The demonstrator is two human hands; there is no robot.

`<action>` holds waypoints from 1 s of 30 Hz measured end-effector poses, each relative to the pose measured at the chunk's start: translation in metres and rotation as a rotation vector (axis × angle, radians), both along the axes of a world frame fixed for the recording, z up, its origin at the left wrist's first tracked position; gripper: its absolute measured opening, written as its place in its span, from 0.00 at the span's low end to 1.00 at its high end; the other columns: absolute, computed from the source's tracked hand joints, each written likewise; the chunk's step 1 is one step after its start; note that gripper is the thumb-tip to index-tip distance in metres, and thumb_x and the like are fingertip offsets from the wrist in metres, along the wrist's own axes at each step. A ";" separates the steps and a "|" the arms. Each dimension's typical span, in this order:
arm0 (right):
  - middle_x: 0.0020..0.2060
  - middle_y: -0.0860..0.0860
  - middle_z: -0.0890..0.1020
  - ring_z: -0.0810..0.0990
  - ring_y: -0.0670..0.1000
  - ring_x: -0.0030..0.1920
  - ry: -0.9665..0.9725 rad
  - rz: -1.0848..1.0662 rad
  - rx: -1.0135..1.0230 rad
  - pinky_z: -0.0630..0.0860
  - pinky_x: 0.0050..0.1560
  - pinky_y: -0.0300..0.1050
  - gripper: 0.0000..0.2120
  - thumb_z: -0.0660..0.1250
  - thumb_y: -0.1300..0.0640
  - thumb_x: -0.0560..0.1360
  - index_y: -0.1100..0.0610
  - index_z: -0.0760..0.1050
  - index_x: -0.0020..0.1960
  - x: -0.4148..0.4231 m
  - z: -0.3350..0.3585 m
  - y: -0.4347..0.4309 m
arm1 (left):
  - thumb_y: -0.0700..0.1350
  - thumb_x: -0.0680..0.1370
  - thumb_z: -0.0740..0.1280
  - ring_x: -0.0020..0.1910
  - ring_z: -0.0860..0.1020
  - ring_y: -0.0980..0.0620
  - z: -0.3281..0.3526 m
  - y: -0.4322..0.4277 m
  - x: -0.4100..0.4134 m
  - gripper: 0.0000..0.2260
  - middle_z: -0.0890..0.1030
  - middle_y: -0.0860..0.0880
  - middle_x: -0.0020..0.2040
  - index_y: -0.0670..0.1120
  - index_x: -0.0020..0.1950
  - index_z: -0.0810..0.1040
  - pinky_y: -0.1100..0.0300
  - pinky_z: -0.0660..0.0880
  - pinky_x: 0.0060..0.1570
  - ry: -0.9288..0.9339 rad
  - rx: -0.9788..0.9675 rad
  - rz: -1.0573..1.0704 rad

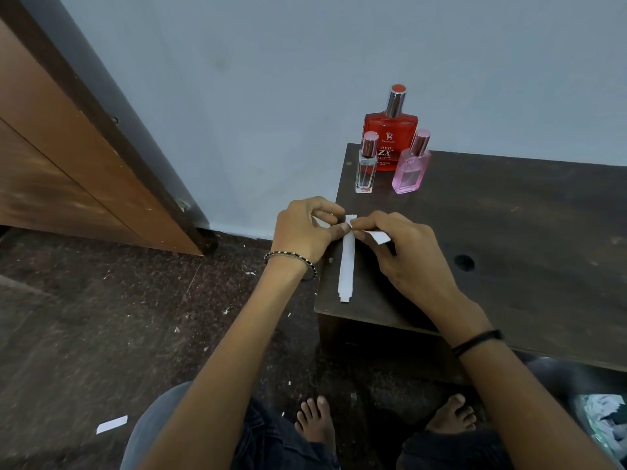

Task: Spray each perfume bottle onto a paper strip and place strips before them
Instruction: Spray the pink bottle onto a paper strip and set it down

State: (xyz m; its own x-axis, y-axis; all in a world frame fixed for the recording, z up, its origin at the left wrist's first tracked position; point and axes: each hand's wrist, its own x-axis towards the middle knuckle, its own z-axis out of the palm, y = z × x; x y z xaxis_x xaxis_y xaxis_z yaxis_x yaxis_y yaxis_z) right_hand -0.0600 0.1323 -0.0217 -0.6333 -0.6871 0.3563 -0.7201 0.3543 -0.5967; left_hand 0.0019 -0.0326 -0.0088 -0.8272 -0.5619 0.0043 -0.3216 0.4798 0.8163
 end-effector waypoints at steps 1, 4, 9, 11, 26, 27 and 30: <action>0.50 0.54 0.84 0.82 0.53 0.50 0.000 0.011 0.023 0.80 0.50 0.53 0.09 0.70 0.63 0.79 0.56 0.82 0.58 0.000 0.000 0.000 | 0.48 0.70 0.79 0.29 0.73 0.62 -0.001 0.000 0.000 0.09 0.84 0.55 0.39 0.49 0.49 0.86 0.68 0.72 0.37 0.004 0.050 0.015; 0.52 0.54 0.83 0.82 0.53 0.51 -0.010 0.014 0.044 0.80 0.51 0.54 0.08 0.69 0.61 0.80 0.56 0.81 0.58 0.000 0.000 -0.001 | 0.45 0.70 0.79 0.31 0.76 0.62 -0.003 0.002 -0.001 0.06 0.83 0.55 0.36 0.49 0.46 0.87 0.63 0.76 0.42 0.025 0.201 0.078; 0.49 0.52 0.84 0.82 0.52 0.49 -0.054 -0.025 -0.014 0.78 0.48 0.49 0.05 0.68 0.60 0.80 0.57 0.81 0.54 0.003 0.003 -0.004 | 0.46 0.69 0.77 0.28 0.77 0.65 -0.010 0.009 -0.005 0.03 0.80 0.57 0.29 0.54 0.39 0.85 0.69 0.71 0.33 0.025 0.248 0.191; 0.47 0.49 0.85 0.82 0.50 0.46 -0.116 -0.044 -0.074 0.77 0.46 0.46 0.04 0.68 0.59 0.80 0.58 0.82 0.52 0.003 0.005 -0.004 | 0.48 0.68 0.76 0.30 0.78 0.64 -0.011 0.012 -0.007 0.04 0.80 0.57 0.29 0.55 0.36 0.84 0.67 0.71 0.34 0.025 0.255 0.220; 0.46 0.43 0.88 0.86 0.43 0.50 -0.493 -0.232 -0.329 0.81 0.58 0.52 0.03 0.70 0.54 0.80 0.47 0.82 0.50 -0.011 0.011 0.014 | 0.49 0.71 0.74 0.38 0.79 0.58 -0.002 0.019 -0.008 0.01 0.79 0.57 0.30 0.53 0.39 0.84 0.64 0.73 0.39 -0.035 0.130 0.186; 0.45 0.42 0.87 0.86 0.41 0.48 -0.471 -0.259 -0.297 0.82 0.56 0.50 0.03 0.70 0.53 0.79 0.45 0.82 0.49 -0.014 0.013 0.018 | 0.49 0.72 0.73 0.39 0.79 0.57 0.000 0.021 -0.007 0.01 0.79 0.58 0.32 0.53 0.40 0.83 0.62 0.73 0.40 -0.057 0.096 0.174; 0.43 0.38 0.86 0.85 0.37 0.42 -0.363 -0.310 -0.177 0.81 0.51 0.40 0.03 0.71 0.50 0.78 0.42 0.82 0.50 -0.017 0.013 0.030 | 0.47 0.74 0.71 0.44 0.79 0.54 0.004 0.029 -0.004 0.02 0.82 0.56 0.37 0.55 0.43 0.82 0.57 0.75 0.45 -0.076 -0.131 0.131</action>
State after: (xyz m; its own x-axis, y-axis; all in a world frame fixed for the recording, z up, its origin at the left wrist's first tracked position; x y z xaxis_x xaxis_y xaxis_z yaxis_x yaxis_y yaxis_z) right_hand -0.0773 0.1624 -0.0091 -0.9022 -0.3966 0.1694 -0.3324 0.3892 -0.8591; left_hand -0.0025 -0.0034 -0.0045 -0.7478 -0.6635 0.0250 -0.4466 0.5304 0.7206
